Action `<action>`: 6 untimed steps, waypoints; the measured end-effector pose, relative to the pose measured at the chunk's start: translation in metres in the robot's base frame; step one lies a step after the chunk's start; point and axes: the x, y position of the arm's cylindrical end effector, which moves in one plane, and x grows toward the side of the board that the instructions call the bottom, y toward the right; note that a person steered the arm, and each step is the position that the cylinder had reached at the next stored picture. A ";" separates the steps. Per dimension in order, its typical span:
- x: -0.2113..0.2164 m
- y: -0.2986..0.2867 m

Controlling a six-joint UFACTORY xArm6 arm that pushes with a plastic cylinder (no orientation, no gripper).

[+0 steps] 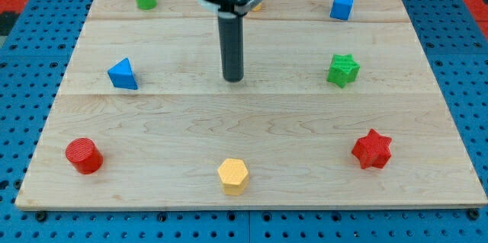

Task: Move the red star slightly towards right

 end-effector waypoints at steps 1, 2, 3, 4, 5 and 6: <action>-0.036 0.017; -0.005 0.070; 0.059 0.079; 0.119 0.118; 0.179 0.170; 0.216 0.180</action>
